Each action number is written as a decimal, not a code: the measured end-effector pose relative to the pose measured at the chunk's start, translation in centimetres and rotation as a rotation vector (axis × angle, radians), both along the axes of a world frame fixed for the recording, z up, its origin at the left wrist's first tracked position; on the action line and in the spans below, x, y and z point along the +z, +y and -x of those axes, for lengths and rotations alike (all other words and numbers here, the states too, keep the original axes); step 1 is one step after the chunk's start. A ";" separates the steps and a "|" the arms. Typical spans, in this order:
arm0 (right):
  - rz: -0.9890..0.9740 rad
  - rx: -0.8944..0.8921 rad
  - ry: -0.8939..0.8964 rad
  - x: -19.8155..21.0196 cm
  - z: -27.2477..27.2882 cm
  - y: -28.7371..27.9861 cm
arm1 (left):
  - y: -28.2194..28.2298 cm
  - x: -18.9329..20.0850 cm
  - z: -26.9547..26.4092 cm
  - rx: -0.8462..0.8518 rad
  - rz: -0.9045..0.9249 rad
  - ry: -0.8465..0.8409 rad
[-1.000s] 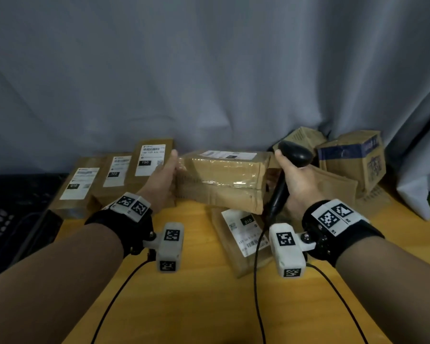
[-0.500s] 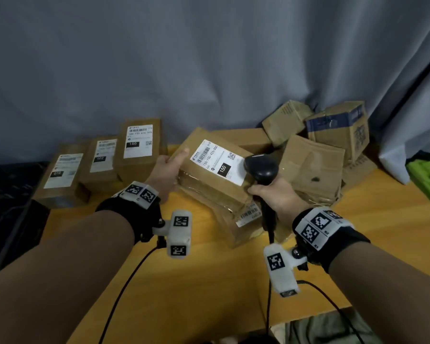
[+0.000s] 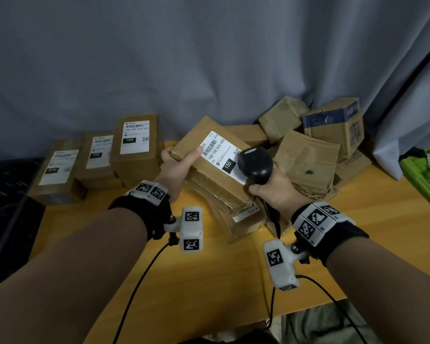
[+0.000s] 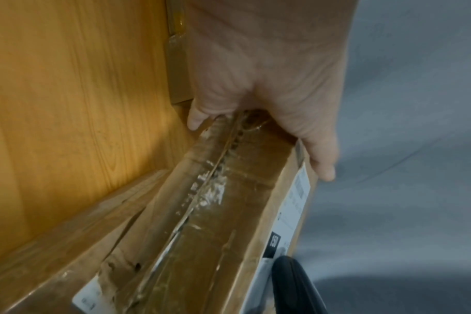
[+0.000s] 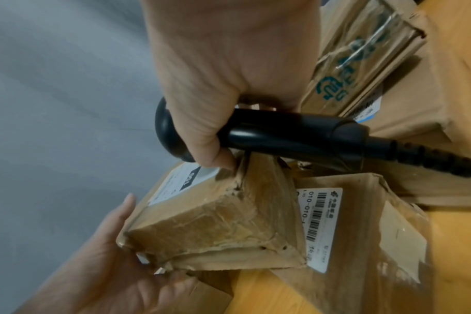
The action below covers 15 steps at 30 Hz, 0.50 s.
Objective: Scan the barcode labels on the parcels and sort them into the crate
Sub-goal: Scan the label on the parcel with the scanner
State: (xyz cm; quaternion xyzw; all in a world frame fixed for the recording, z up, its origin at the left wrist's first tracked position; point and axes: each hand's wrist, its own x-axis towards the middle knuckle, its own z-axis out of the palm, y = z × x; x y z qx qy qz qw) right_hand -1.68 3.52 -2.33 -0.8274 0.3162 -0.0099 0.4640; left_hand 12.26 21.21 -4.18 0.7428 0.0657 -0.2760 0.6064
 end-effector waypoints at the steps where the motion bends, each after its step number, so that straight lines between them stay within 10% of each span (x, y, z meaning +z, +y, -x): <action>1: -0.030 -0.003 -0.016 0.1 0.1 0.1 | -0.3 0.0 0.0 0.013 -0.025 -0.014; 15: -0.275 -0.163 -0.291 2.8 -1.6 -0.7 | -1.6 4.7 -0.9 -0.050 0.016 -0.369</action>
